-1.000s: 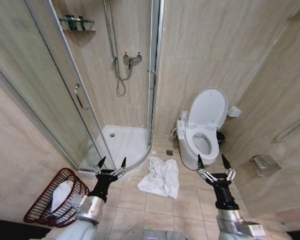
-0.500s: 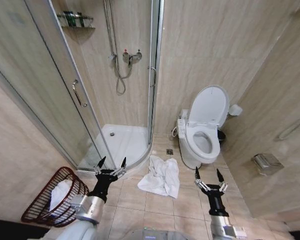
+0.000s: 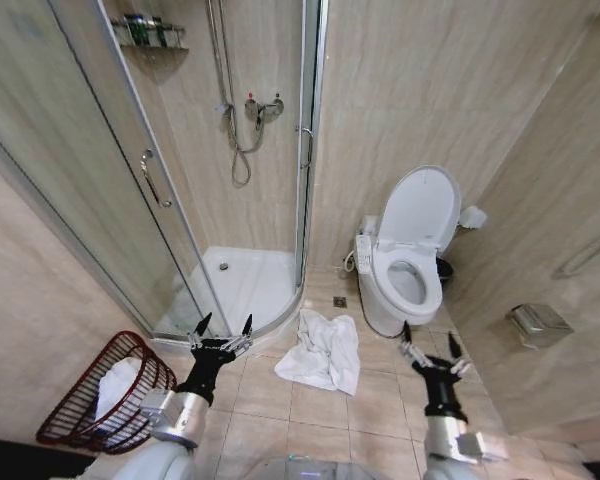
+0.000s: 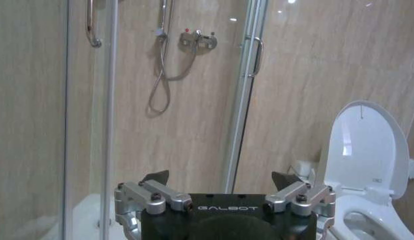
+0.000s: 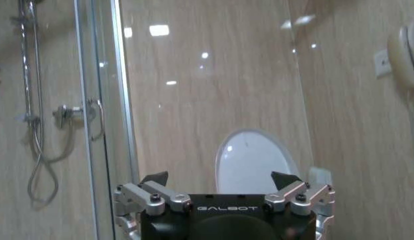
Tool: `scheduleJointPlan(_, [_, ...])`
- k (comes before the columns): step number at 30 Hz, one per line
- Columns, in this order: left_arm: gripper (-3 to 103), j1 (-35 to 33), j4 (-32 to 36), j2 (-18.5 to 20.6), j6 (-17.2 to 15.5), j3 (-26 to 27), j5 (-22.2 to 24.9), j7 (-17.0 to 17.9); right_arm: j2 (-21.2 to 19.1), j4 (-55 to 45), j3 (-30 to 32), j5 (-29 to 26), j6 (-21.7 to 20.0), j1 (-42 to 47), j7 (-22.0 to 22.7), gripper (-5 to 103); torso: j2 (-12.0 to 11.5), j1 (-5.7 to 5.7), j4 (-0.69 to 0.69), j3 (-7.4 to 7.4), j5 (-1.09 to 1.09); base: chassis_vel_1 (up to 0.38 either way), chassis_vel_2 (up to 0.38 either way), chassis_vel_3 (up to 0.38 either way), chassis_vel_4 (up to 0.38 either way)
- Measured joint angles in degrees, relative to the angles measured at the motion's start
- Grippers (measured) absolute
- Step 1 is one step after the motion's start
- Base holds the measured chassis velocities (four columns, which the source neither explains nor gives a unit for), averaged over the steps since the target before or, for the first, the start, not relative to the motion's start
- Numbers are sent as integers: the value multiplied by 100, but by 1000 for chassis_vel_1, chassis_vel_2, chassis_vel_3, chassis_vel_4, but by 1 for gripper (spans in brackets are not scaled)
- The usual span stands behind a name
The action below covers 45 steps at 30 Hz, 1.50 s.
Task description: Discard the used towel into the hamper.
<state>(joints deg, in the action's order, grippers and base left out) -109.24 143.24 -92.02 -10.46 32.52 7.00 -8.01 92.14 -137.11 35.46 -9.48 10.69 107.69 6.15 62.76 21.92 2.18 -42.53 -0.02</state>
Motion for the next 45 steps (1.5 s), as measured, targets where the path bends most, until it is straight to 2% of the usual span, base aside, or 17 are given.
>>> scheduleJointPlan(1, [100, 0, 0, 0, 0, 0, 0, 0, 0, 0, 0, 0, 0, 0, 0, 100, 0, 0, 0, 0, 0, 0, 0, 0, 0])
scheduleJointPlan(4, [100, 0, 0, 0, 0, 0, 0, 0, 0, -323, -207, 455, -172, 24, 188, 100, -169, -78, 0, 90, 2, 0, 0, 0, 0])
scheduleJointPlan(15, [100, 0, 0, 0, 0, 0, 0, 0, 0, -281, -462, 516, -2, 102, 332, 100, -451, -202, 0, 247, 2, 0, 0, 0, 0])
scheduleJointPlan(18, [100, 0, 0, 0, 0, 0, 0, 0, 0, -246, -751, 739, 113, 183, 468, 100, -534, -240, 0, 291, 1, 0, 0, 0, 0])
scheduleJointPlan(20, [100, 0, 0, 0, 0, 0, 0, 0, 0, -140, -1027, 1051, 263, 227, 619, 100, -584, -265, 0, 318, 0, 0, 0, 0, 0])
scheduleJointPlan(21, [100, 0, 0, 0, 0, 0, 0, 0, 0, -2, -1373, 1369, 402, 282, 815, 102, -640, -288, 0, 350, 2, 0, 0, 0, 0])
scheduleJointPlan(22, [100, 0, 0, 0, 0, 0, 0, 0, 0, 54, -1652, 1549, 468, 330, 937, 97, -676, -303, 0, 370, 2, 0, 0, 0, 0])
scheduleJointPlan(25, [100, 0, 0, 0, 0, 0, 0, 0, 0, 103, -1980, 1795, 552, 397, 1017, 94, -746, -336, 0, 409, 1, 0, 0, 0, 0])
scheduleJointPlan(28, [100, 0, 0, 0, 0, 0, 0, 0, 0, 115, -2043, 1887, 590, 411, 999, 88, -803, -362, 0, 439, 1, 0, 0, 0, 0])
scheduleJointPlan(31, [100, 0, 0, 0, 0, 0, 0, 0, 0, 90, -1952, 1885, 598, 433, 916, 84, -887, -397, 0, 488, 1, 0, 0, 0, 0])
scheduleJointPlan(33, [100, 0, 0, 0, 0, 0, 0, 0, 0, 37, -1781, 1847, 613, 468, 828, 88, -933, -416, 0, 516, 2, 0, 0, 0, 0])
scheduleJointPlan(34, [100, 0, 0, 0, 0, 0, 0, 0, 0, -70, -1512, 1723, 637, 550, 711, 90, -991, -441, 0, 547, 2, 0, 0, 0, 0])
scheduleJointPlan(36, [100, 0, 0, 0, 0, 0, 0, 0, -4, -128, -1401, 1611, 633, 599, 659, 92, -1017, -452, 0, 562, 1, 0, 0, 0, 0])
scheduleJointPlan(37, [100, 0, 0, 0, 0, 0, 0, 0, -37, -229, -1242, 1351, 593, 703, 556, 93, -1061, -471, 0, 588, 1, 0, 0, 0, 0])
scheduleJointPlan(40, [100, 0, 0, 0, 0, 0, 0, 0, -102, -306, -1178, 1086, 560, 836, 476, 95, -1133, -504, 0, 627, 2, 0, 0, 0, 0])
scheduleJointPlan(45, [100, 0, 0, 0, 0, 0, 0, 0, -203, -312, -1146, 979, 626, 918, 424, 97, -1253, -557, 0, 695, 2, 0, 0, 0, 0])
